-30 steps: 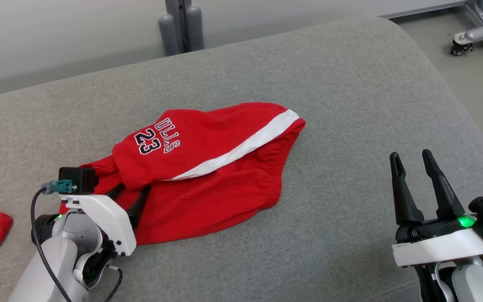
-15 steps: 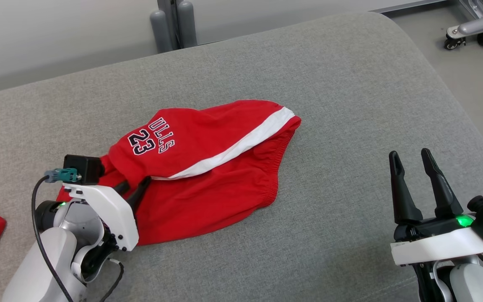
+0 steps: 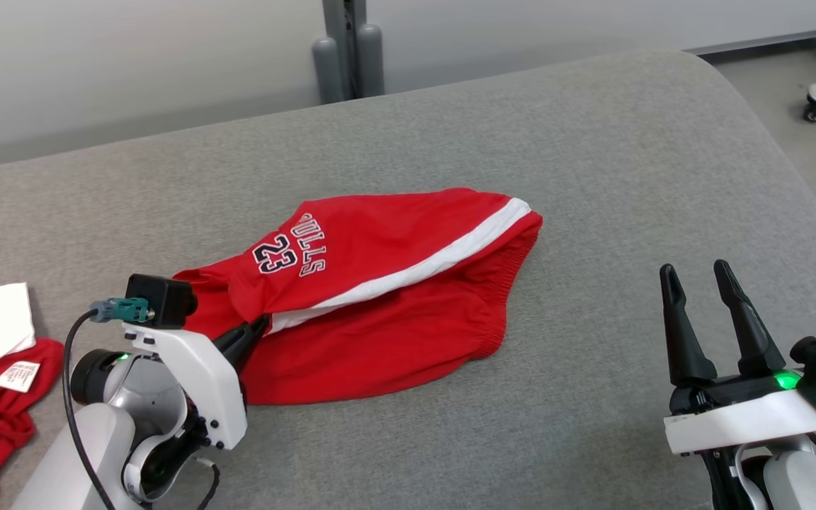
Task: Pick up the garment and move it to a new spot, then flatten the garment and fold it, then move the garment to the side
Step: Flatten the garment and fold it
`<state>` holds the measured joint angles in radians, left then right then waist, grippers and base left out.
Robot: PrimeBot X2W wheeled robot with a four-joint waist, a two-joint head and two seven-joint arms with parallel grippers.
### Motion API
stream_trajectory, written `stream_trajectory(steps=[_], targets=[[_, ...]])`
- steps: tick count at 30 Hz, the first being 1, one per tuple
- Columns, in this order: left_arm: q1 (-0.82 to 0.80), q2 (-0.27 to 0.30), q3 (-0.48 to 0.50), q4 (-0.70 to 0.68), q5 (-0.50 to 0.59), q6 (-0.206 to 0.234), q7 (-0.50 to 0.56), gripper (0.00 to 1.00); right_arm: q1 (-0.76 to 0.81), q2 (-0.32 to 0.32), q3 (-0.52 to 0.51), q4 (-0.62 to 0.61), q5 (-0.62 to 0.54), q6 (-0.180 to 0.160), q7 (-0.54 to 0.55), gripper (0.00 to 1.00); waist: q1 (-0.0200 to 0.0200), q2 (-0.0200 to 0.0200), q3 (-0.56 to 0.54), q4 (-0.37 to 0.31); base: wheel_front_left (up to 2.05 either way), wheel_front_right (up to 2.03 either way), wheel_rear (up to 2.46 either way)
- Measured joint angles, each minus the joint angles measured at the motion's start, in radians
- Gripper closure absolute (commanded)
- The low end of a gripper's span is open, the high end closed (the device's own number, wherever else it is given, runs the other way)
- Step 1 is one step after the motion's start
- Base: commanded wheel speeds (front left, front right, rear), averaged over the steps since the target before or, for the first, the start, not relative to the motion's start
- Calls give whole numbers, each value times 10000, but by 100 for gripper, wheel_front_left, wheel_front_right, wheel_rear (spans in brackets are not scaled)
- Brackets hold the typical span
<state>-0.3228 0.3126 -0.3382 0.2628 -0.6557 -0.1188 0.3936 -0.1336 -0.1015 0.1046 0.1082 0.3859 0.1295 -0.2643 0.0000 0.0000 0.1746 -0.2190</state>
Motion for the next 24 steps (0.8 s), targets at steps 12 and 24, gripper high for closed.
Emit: stream_trajectory(steps=[12,24], targets=[[1538,936,90,-2428,-44,917,1225,100,153,-161,-42,29,6,0,0,0,0,0,-202,787,0,0,0],[2857,840,-186,-2412,-311,1231,1505,100,391,-439,46,257,21,0,0,0,0,0,-483,1008,0,0,0]])
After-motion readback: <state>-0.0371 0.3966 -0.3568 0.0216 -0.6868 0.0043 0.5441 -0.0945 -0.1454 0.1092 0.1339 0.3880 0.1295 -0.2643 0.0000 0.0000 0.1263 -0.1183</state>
